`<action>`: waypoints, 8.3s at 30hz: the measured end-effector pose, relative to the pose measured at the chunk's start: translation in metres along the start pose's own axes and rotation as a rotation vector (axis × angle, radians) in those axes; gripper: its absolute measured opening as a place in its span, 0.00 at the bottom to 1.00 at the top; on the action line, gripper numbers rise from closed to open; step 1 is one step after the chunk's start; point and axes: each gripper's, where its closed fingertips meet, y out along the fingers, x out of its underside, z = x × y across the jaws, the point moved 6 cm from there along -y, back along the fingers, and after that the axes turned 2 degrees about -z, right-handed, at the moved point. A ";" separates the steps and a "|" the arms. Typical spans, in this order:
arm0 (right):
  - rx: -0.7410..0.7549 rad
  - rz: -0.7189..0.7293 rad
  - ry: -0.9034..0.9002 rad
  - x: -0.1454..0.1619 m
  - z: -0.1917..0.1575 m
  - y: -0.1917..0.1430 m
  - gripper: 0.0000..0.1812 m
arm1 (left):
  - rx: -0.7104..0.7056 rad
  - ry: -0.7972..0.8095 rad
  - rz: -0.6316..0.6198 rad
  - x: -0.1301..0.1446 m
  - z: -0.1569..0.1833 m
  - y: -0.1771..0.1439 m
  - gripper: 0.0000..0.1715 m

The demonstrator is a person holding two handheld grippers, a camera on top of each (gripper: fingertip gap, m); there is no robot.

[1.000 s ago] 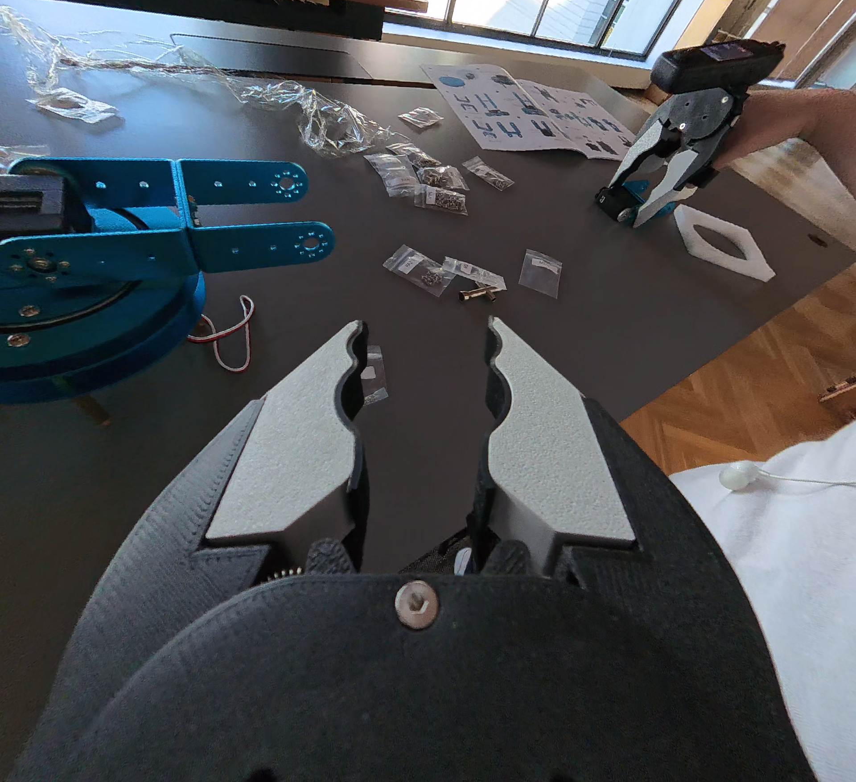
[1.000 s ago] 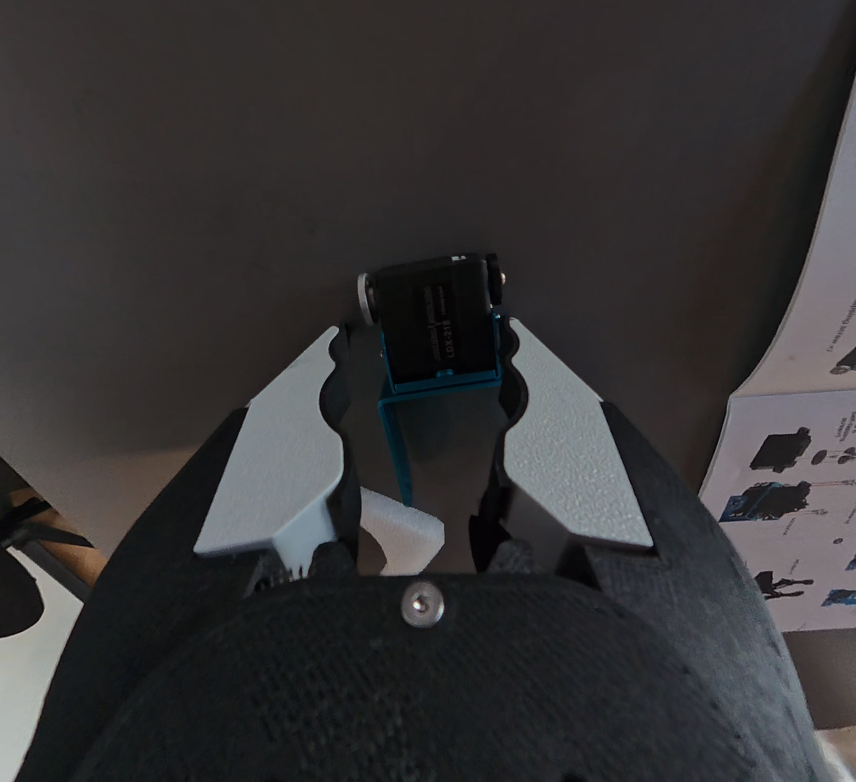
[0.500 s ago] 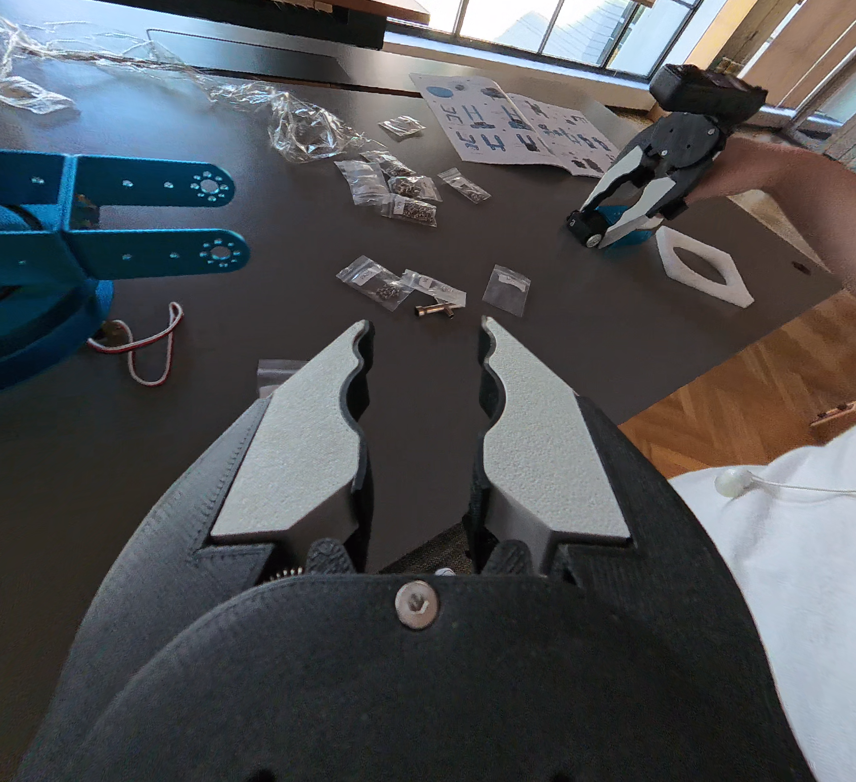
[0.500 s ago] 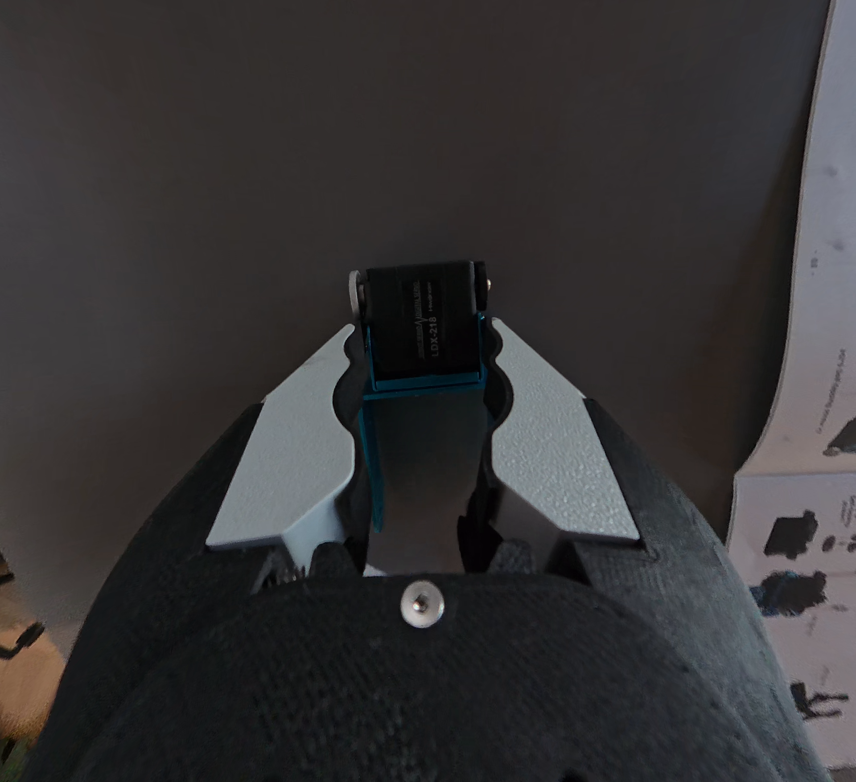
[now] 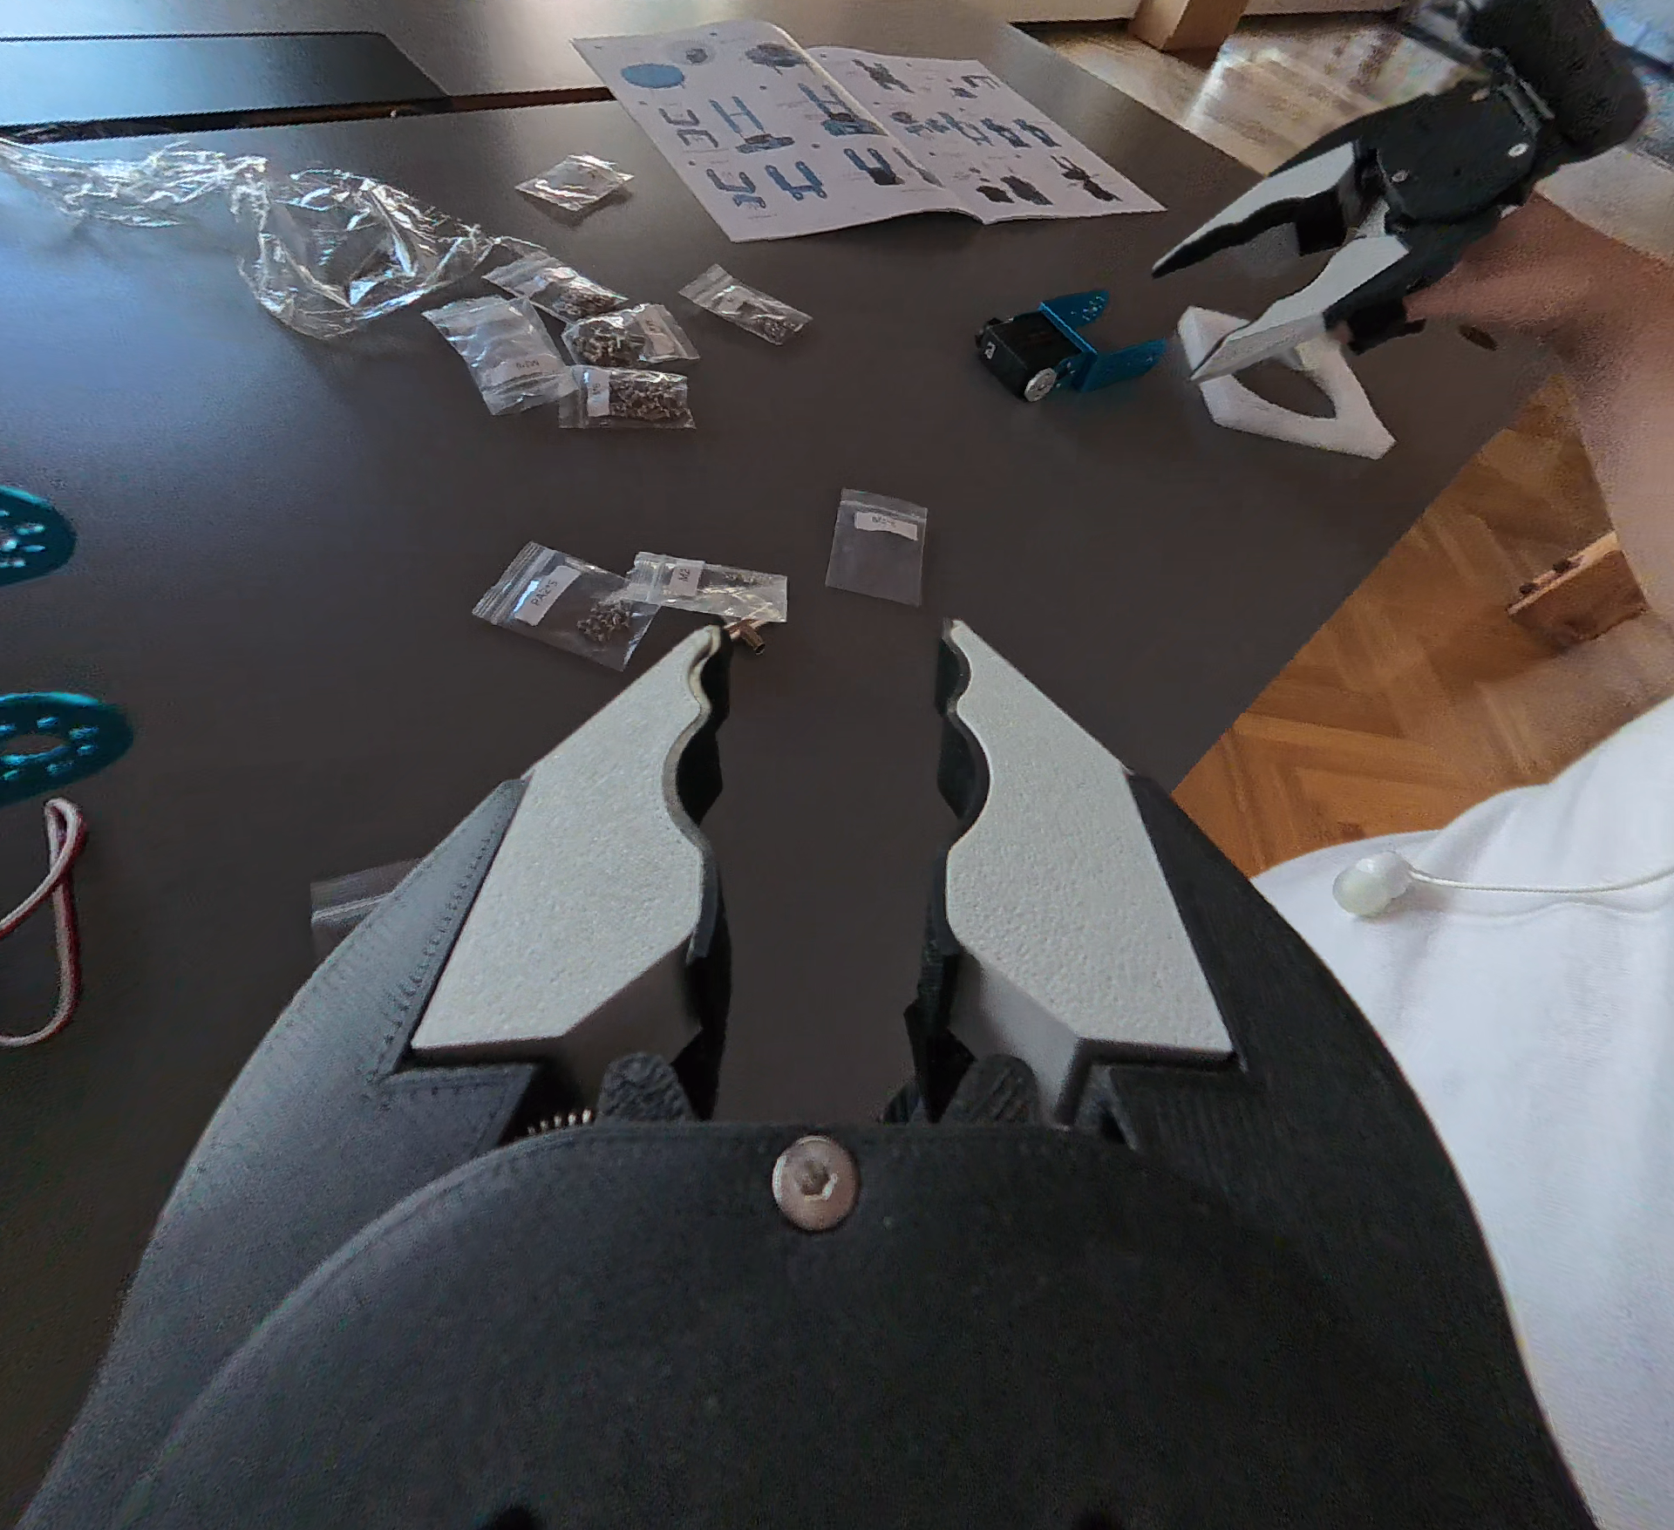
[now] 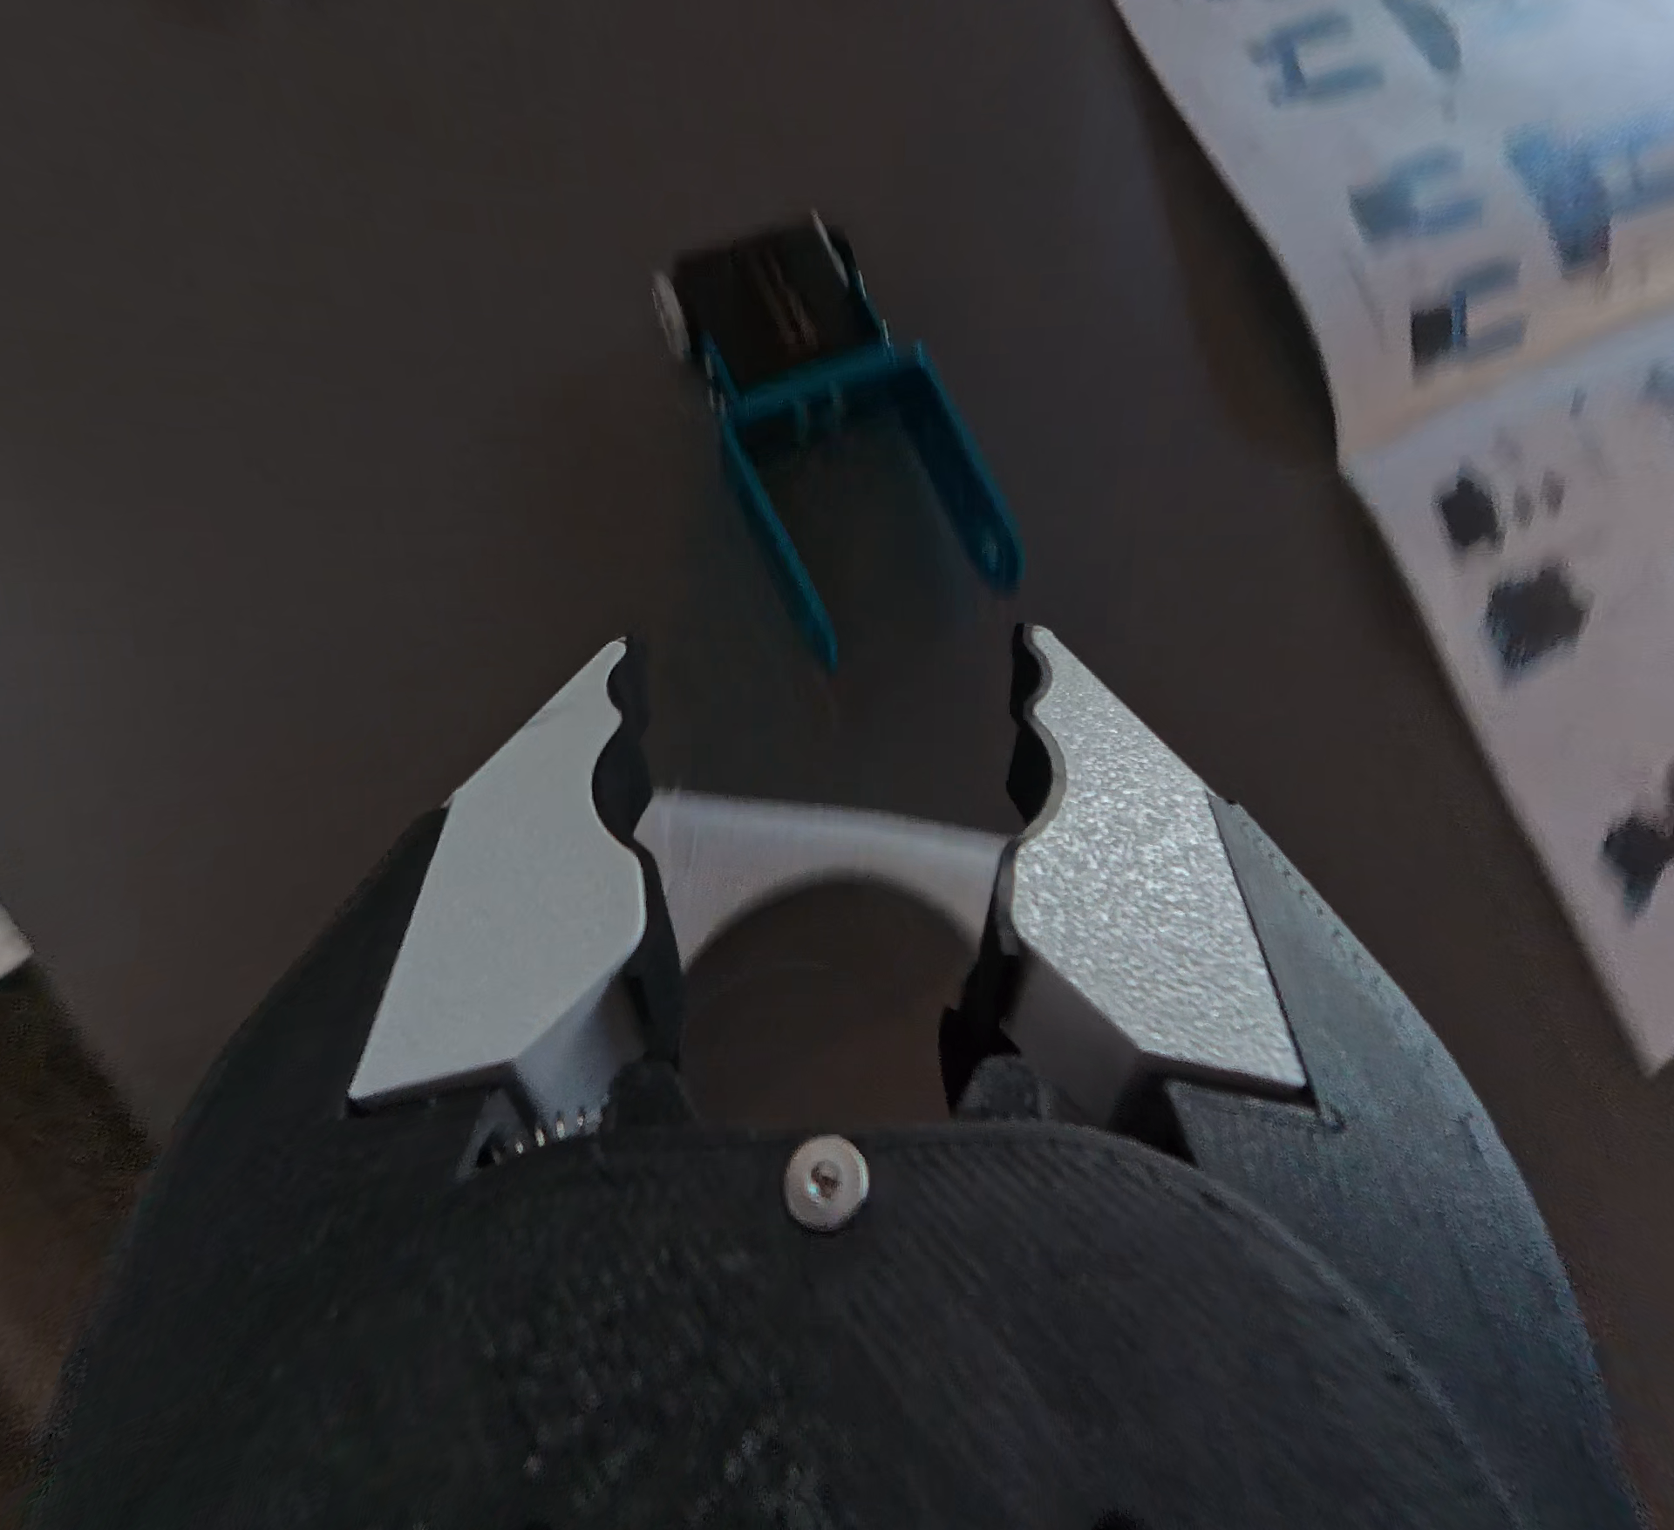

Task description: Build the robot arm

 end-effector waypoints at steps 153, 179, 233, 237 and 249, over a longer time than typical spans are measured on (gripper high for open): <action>-0.170 0.411 -0.214 -0.103 -0.001 0.038 0.11 | -0.184 0.071 -0.122 0.016 0.001 0.059 0.23; -0.436 0.219 -0.201 -0.181 -0.156 0.123 0.25 | -0.113 0.310 -0.215 0.035 -0.049 0.023 0.26; 0.053 0.328 -0.028 -0.054 0.002 0.038 0.22 | -0.274 -0.050 0.173 -0.032 -0.030 0.075 0.29; 0.153 0.349 -0.042 -0.018 0.040 0.024 0.19 | -0.259 -0.036 0.149 -0.043 -0.006 0.109 0.28; 0.226 0.483 -0.090 0.002 0.072 0.021 0.08 | -0.348 -0.061 0.116 -0.047 0.046 0.155 0.24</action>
